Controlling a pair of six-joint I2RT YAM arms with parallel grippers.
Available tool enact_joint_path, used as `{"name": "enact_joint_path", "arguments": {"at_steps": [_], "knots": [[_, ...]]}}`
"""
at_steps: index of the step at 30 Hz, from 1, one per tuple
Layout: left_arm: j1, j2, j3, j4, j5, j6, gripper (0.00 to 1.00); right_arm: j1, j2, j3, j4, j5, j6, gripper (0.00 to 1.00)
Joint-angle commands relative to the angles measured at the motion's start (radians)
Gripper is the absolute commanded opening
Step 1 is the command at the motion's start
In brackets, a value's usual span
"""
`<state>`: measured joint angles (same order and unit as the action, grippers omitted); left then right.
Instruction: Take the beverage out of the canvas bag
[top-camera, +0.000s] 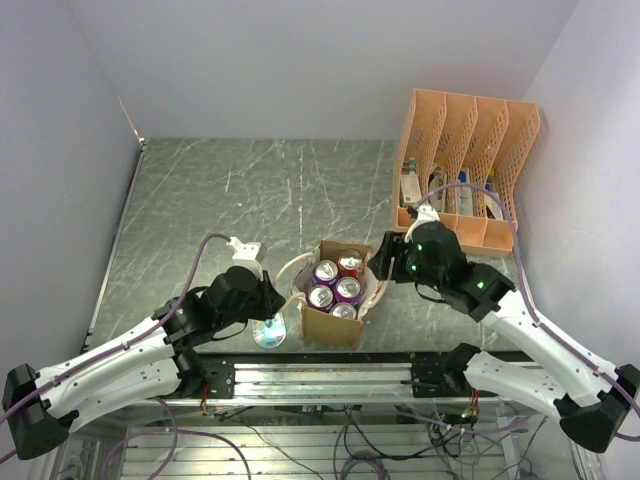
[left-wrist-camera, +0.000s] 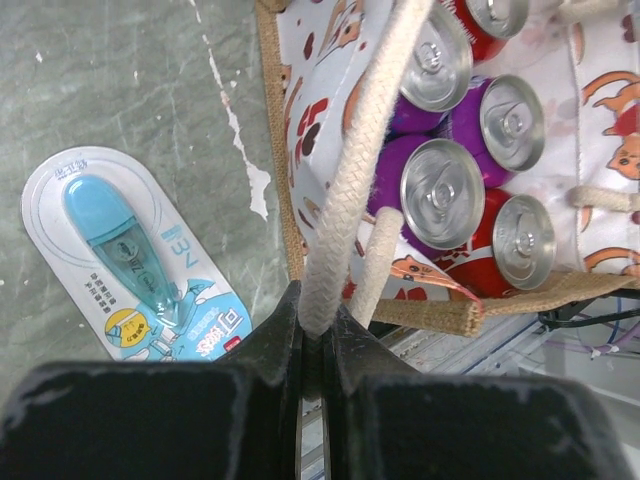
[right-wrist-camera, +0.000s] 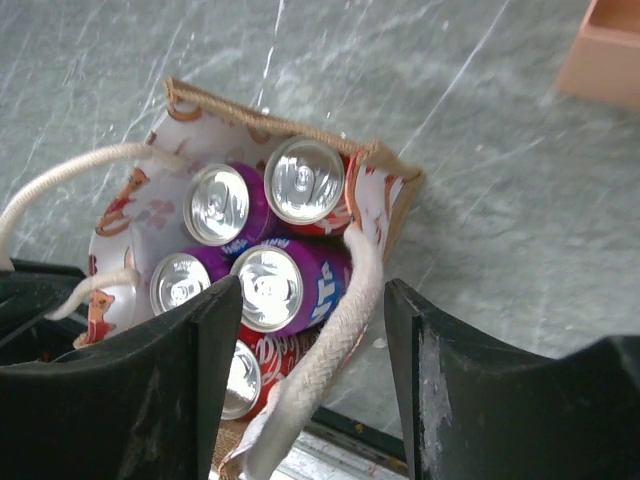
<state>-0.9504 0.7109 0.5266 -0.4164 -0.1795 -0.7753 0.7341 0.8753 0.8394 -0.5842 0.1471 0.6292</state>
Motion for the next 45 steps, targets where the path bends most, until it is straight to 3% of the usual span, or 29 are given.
{"name": "enact_joint_path", "arguments": {"at_steps": [1,4,6,12,18,23,30,38,45], "knots": [[0.003,0.015,0.063,-0.027,0.021,0.028,0.07,0.0,0.047,0.149,-0.136,0.139,-0.13,0.6],[0.004,0.021,0.074,-0.027,0.021,0.031,0.07,0.005,0.091,0.244,-0.186,0.173,-0.163,0.63],[0.004,0.025,0.076,-0.023,0.021,0.032,0.07,0.037,0.125,0.277,-0.212,0.194,-0.17,0.71],[0.003,0.033,0.074,-0.011,0.024,0.025,0.07,0.377,0.287,0.368,-0.338,0.544,-0.088,0.81],[0.003,0.035,0.08,-0.023,0.017,0.027,0.07,0.552,0.572,0.504,-0.499,0.72,0.006,0.87],[0.004,0.012,0.082,-0.049,0.015,0.021,0.07,0.561,0.681,0.49,-0.549,0.773,0.075,0.92],[0.004,-0.016,0.096,-0.09,0.0,0.028,0.07,0.554,0.583,0.473,-0.631,0.848,0.126,1.0],[0.003,0.009,0.091,-0.061,0.007,0.029,0.07,0.507,0.438,0.586,-0.488,0.8,-0.113,1.0],[0.004,0.011,0.088,-0.049,0.008,0.022,0.07,0.506,0.509,0.653,-0.271,0.581,-0.279,0.98]]}}
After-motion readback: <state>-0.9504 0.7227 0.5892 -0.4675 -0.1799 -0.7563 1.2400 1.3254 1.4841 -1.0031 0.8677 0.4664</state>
